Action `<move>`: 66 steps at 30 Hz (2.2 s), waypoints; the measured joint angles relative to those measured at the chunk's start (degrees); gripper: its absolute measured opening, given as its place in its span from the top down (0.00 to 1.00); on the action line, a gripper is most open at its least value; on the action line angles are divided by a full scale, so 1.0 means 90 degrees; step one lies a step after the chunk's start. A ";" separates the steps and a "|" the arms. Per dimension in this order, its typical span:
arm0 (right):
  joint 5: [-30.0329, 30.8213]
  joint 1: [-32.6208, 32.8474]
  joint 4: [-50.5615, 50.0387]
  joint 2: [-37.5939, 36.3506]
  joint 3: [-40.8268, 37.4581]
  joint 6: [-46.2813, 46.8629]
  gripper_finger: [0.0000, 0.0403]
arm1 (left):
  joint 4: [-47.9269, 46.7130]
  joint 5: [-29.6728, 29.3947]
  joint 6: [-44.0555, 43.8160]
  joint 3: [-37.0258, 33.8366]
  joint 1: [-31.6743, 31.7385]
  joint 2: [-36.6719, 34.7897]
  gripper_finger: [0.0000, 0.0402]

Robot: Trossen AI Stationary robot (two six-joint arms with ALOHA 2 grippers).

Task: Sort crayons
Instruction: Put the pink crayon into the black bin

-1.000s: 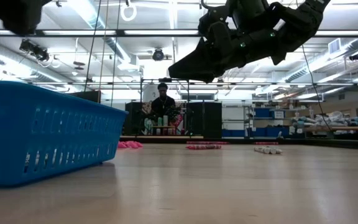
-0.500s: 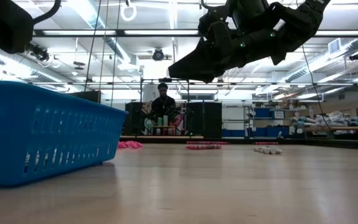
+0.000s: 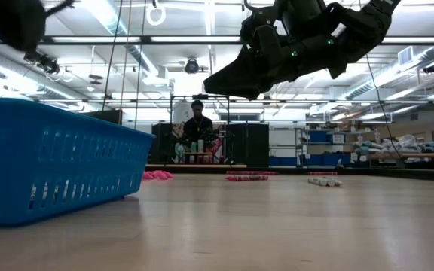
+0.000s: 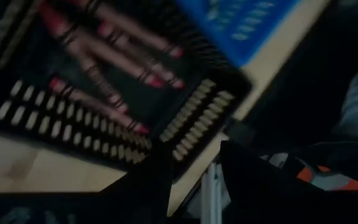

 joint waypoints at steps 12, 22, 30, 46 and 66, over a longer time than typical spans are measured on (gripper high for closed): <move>0.0189 0.0002 0.0004 0.0000 0.0000 0.0000 0.60 | -0.0828 -0.3390 0.3090 0.1306 0.0366 -0.0007 0.64; 0.0749 -0.0049 -0.1472 0.0000 -0.0002 -0.0009 0.60 | -0.0550 -0.6697 0.4404 0.0638 0.0529 0.0046 0.64; 0.0838 -0.0240 -0.1506 0.0000 -0.0002 0.0044 0.60 | 0.0441 -0.7159 0.6463 -0.0007 0.0930 0.0046 0.64; 0.0671 -0.0440 -0.1735 0.0000 0.0027 0.0786 0.61 | 0.4244 -0.6041 0.9886 -0.1474 0.1702 -0.0526 0.64; 0.0682 -0.0948 -0.2836 0.0653 0.0322 0.0324 0.61 | 0.4755 -0.4435 0.9581 -0.1673 0.3002 -0.0869 0.64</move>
